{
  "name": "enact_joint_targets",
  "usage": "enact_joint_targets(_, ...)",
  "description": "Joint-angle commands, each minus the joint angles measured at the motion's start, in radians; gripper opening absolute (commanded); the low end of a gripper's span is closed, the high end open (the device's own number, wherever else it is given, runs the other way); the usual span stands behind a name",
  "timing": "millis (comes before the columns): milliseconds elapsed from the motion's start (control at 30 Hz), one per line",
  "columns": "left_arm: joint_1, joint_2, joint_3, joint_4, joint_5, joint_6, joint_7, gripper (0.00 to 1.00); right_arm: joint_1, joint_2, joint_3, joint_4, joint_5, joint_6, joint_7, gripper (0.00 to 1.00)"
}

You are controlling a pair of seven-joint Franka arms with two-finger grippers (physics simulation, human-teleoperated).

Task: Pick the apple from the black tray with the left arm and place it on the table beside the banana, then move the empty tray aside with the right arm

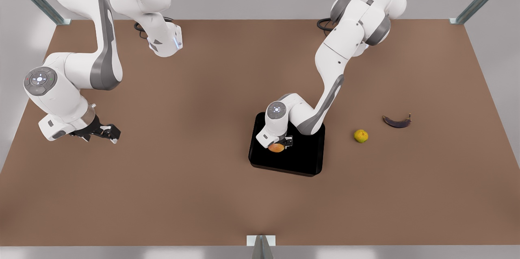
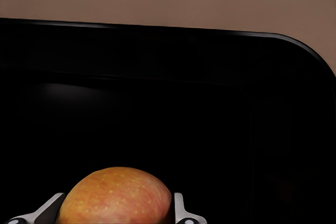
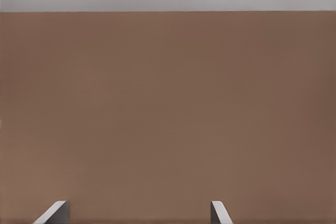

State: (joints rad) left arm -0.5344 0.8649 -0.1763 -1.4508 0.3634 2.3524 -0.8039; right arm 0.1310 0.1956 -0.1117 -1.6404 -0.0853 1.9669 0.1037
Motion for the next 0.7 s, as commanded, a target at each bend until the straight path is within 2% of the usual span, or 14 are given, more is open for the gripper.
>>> enact_joint_targets(0,-0.001,-0.001,0.0,-0.005,0.002,0.001,-0.018,1.0,0.001,-0.002,0.0,0.001,0.001,0.0,-0.003,1.0)
enact_joint_targets(167,-0.001,-0.003,0.0,-0.006,0.002,-0.001,-0.02,1.0,0.002,-0.001,0.0,0.001,0.001,0.0,-0.001,1.0)
enact_joint_targets(233,-0.002,-0.003,0.0,-0.006,0.002,-0.001,-0.034,0.9,0.004,-0.001,0.0,0.001,0.001,0.0,-0.002,1.0)
enact_joint_targets(367,-0.001,-0.013,0.0,-0.005,0.0,-0.01,-0.028,0.91,0.004,-0.001,0.0,0.001,0.001,0.0,-0.003,1.0)
enact_joint_targets(600,0.05,-0.141,-0.005,0.006,-0.011,-0.286,0.117,0.91,0.004,-0.001,0.0,0.001,0.002,0.0,-0.001,1.0)
enact_joint_targets(667,0.114,-0.217,-0.006,-0.016,-0.063,-0.361,0.233,0.91,0.076,0.01,-0.002,0.025,0.004,-0.017,0.146,1.0)
